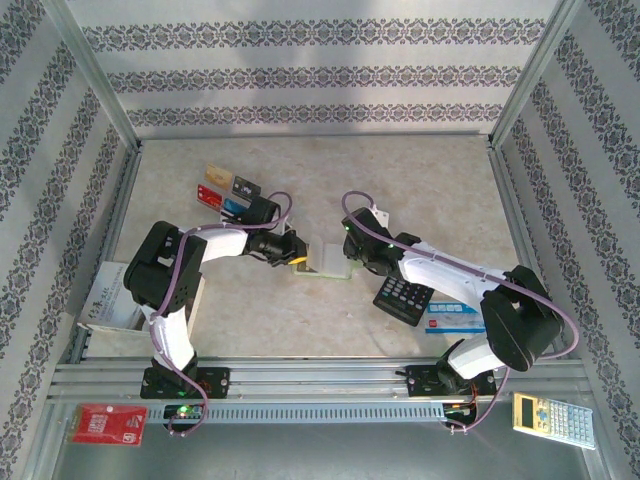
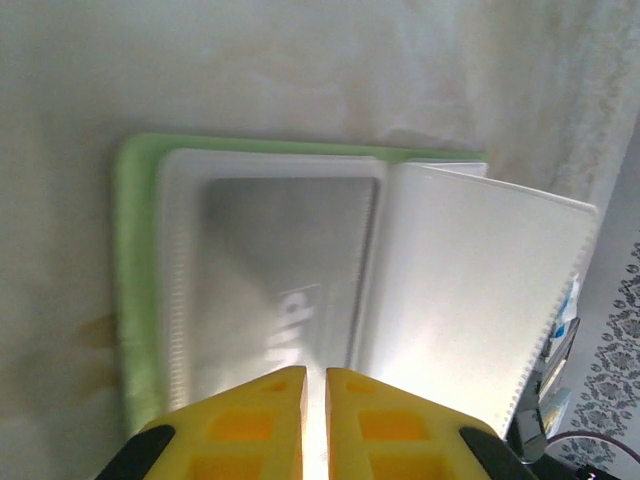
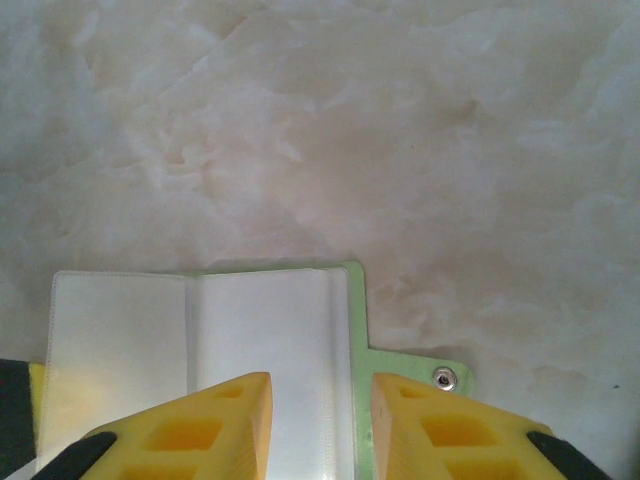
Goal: Take the credit cards out of the card holder
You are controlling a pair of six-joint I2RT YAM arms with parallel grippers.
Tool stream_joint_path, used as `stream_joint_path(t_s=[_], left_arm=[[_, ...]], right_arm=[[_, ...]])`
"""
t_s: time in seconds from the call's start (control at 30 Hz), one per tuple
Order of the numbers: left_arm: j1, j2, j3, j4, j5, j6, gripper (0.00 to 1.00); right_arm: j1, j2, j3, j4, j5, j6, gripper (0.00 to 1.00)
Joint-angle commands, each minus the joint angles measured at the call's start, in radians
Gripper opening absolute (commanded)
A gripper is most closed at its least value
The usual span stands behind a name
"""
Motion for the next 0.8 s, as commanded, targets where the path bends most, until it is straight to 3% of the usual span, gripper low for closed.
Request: stream_joint_path(t_s=[0.0, 0.53, 0.77], left_arm=[[-0.053, -0.031, 0.049, -0.005, -0.015, -0.016, 0.13], [-0.162, 0.163, 0.213, -0.129, -0.123, -0.011, 0.13], [-0.163, 0.121, 0.225, -0.185, -0.153, -0.004, 0.14]], right_arm=[[-0.015, -0.013, -0.031, 0.048, -0.03, 0.027, 0.32], [-0.072, -0.023, -0.105, 0.109, -0.082, 0.044, 0.32], [-0.088, -0.024, -0.12, 0.161, -0.142, 0.038, 0.31]])
